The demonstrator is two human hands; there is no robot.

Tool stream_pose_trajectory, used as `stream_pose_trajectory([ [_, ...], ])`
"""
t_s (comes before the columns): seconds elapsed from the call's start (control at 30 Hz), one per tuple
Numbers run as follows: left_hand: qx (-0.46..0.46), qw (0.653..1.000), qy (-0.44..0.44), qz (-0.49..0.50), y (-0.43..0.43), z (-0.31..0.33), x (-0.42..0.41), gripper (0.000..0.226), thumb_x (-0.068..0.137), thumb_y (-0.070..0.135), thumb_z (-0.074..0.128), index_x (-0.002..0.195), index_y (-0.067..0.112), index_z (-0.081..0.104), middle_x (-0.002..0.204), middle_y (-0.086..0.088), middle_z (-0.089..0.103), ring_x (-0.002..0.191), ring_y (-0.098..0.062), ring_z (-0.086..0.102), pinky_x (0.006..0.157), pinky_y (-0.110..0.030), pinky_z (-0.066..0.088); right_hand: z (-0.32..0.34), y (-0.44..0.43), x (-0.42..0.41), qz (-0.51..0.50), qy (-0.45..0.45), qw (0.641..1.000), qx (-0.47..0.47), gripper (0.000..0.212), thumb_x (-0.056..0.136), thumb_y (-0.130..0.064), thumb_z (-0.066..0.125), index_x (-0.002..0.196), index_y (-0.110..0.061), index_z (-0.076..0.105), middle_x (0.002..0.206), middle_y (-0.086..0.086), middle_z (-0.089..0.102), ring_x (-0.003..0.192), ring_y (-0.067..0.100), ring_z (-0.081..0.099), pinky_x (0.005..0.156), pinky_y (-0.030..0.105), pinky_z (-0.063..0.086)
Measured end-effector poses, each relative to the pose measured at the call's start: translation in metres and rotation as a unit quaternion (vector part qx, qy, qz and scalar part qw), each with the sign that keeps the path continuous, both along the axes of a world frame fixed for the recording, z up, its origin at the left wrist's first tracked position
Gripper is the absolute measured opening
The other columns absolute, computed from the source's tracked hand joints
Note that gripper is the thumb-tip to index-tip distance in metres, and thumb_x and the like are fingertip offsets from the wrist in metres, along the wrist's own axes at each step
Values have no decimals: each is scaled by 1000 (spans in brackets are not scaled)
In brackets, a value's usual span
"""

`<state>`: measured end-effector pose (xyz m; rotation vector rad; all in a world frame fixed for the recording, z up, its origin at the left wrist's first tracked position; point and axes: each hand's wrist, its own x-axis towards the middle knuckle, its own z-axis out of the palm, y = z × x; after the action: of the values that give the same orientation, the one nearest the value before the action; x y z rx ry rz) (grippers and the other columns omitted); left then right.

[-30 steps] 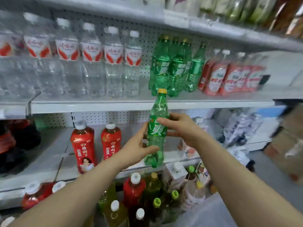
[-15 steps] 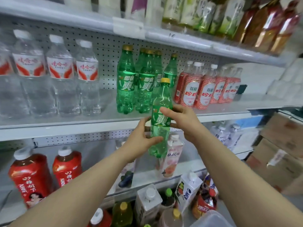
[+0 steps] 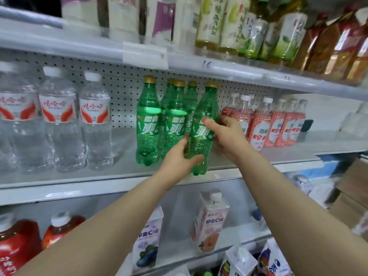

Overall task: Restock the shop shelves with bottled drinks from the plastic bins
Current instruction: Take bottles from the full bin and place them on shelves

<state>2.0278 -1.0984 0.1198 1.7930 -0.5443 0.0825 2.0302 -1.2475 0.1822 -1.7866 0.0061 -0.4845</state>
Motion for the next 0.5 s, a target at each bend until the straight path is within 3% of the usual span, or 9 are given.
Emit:
stream_pose_trajectory([
  [0.1, 37, 999, -16, 2, -7, -1, 8, 83, 93, 25, 67, 157, 22, 15, 153, 4, 39, 137, -13, 40, 108, -22, 29, 0, -4, 14, -7, -15, 1000, 14, 110, 49, -74, 84, 135, -12, 56, 127, 10, 68, 115, 35, 64, 93, 47, 53],
  [0.17, 54, 998, -17, -3, -11, -7, 13, 83, 94, 22, 64, 158, 23, 10, 157, 4, 32, 142, -13, 34, 109, -20, 27, -3, -7, 21, -8, -23, 999, 25, 107, 56, -67, 86, 140, -11, 52, 131, 13, 65, 115, 32, 63, 97, 46, 51],
  [0.23, 63, 998, -8, -12, -15, -14, 18, 84, 95, 20, 62, 158, 23, 6, 160, 4, 26, 145, -14, 29, 116, -27, 27, -9, -10, 29, 6, -37, 999, 24, 109, 51, -69, 86, 139, -13, 53, 132, 8, 65, 119, 29, 62, 103, 50, 50],
  [0.4, 74, 997, -6, -22, -16, -29, 29, 89, 95, 17, 61, 157, 28, -2, 161, 5, 24, 145, -13, 30, 120, -36, 26, -15, -6, 36, 16, -46, 998, 26, 69, 76, -45, 82, 134, -14, 58, 129, 4, 67, 120, 24, 62, 106, 50, 49],
  [0.5, 89, 996, -16, -23, -16, -33, 32, 90, 96, 16, 59, 156, 29, -6, 163, 3, 17, 146, -14, 29, 119, -31, 26, -17, -6, 39, 13, -38, 999, 31, 66, 87, -30, 77, 144, -11, 49, 142, 2, 57, 128, 18, 54, 112, 41, 43],
])
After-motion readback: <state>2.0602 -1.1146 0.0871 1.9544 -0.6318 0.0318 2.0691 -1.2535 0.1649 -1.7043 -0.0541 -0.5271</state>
